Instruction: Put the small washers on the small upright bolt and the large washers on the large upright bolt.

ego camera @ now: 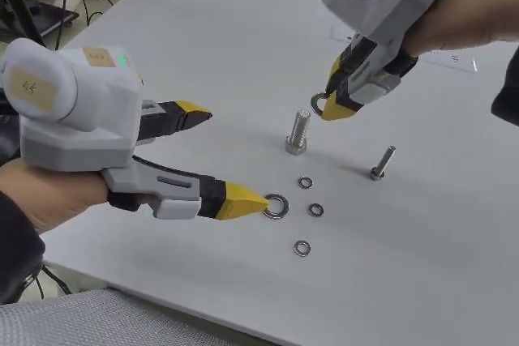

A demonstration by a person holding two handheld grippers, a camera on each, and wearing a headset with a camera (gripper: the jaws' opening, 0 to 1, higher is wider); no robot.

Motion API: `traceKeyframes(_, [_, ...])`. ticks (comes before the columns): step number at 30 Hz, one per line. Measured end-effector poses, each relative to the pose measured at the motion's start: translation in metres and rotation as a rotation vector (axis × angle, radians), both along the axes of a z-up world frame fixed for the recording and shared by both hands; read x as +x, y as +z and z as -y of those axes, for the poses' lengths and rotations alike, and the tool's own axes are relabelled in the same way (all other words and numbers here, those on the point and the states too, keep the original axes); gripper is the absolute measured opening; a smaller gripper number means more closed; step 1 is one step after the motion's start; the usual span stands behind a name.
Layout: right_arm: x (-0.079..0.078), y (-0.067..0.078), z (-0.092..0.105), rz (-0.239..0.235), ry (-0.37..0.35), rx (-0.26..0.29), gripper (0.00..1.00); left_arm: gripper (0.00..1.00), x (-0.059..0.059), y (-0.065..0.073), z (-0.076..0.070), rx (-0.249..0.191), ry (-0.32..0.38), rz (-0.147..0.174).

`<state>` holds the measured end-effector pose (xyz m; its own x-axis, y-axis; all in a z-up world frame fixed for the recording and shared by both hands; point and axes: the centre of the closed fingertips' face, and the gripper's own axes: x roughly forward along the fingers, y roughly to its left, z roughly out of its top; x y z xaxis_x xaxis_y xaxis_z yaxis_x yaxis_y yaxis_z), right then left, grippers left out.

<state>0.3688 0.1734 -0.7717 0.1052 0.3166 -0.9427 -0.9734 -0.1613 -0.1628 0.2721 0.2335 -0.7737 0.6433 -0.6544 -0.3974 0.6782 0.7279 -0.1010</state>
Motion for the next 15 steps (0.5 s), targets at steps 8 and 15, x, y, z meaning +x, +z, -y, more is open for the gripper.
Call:
traceKeyframes(8, [0.007,-0.01,-0.01,-0.015,0.011,-0.004,0.24,0.84,0.001,-0.001,-0.002,-0.001,0.01,-0.003])
traceKeyframes(15, [0.01,-0.019,-0.014,-0.033,0.02,-0.023,0.23,0.84,0.002,-0.003,-0.003,-0.004,0.016,-0.007])
